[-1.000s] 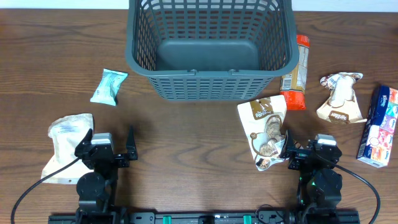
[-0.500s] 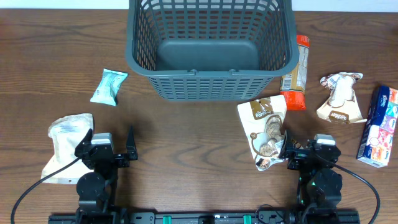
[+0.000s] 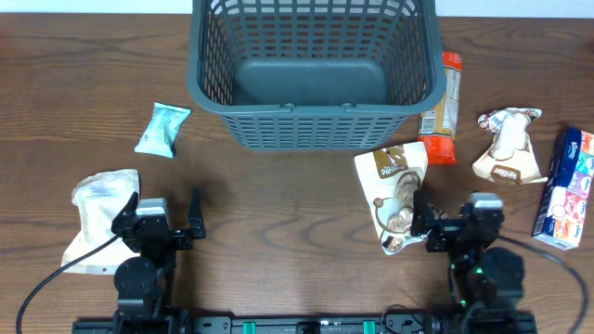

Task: Pack container
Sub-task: 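Move the right gripper over the brown Pantree pouch and grasp it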

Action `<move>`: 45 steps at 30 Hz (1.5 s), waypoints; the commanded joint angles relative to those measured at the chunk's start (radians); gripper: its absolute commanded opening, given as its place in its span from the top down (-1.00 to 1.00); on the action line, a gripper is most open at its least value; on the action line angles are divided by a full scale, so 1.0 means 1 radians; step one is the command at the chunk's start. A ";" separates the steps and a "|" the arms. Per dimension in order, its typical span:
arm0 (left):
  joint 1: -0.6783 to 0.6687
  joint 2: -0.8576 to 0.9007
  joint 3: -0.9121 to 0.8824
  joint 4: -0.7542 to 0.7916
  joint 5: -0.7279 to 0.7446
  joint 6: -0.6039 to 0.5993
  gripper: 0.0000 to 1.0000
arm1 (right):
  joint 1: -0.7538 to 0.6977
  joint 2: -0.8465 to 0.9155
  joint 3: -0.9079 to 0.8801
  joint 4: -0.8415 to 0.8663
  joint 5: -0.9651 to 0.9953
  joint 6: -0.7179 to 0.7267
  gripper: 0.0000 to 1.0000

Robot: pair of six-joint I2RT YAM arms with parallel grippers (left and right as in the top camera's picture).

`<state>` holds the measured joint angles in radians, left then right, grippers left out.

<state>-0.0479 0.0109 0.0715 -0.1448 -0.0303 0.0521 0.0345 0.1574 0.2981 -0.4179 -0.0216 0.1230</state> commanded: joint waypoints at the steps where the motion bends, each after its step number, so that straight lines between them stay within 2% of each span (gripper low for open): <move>1: -0.004 -0.007 -0.032 -0.003 -0.008 -0.005 -0.98 | -0.018 0.127 0.196 -0.069 -0.060 0.025 -0.98; 5: -0.004 -0.007 -0.032 -0.003 -0.008 -0.005 -0.98 | -0.029 0.354 0.463 -0.284 -0.189 -0.008 -0.99; 11: -0.004 -0.007 -0.032 -0.003 -0.008 -0.005 -0.98 | -0.029 0.674 0.859 -0.755 -0.240 -0.008 -0.99; 15: -0.004 -0.007 -0.032 -0.003 -0.008 -0.005 -0.98 | -0.029 0.805 1.024 -1.035 -0.241 -0.018 -0.98; 17: -0.004 -0.007 -0.032 -0.003 -0.008 -0.005 -0.98 | -0.029 0.843 1.056 -1.093 -0.208 -0.031 -0.99; 21: -0.004 -0.007 -0.032 -0.003 -0.008 -0.005 -0.98 | -0.029 0.882 1.047 -1.077 -0.095 -0.044 -0.99; 25: -0.004 -0.007 -0.032 -0.003 -0.008 -0.005 -0.98 | -0.029 0.912 1.005 -1.012 0.005 -0.159 -0.98; 32: -0.004 -0.007 -0.032 -0.003 -0.008 -0.005 -0.98 | -0.027 0.945 0.809 -0.843 -0.041 -0.264 -0.99; 37: -0.004 -0.007 -0.032 -0.003 -0.008 -0.005 -0.98 | -0.026 0.990 0.639 -0.669 -0.057 -0.211 -0.99; 45: -0.004 -0.007 -0.032 -0.003 -0.008 -0.005 -0.98 | -0.026 1.115 0.601 -0.491 -0.063 -0.161 -0.99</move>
<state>-0.0479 0.0109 0.0704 -0.1417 -0.0303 0.0521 0.0151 1.2381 0.9031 -0.9325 -0.0719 -0.0624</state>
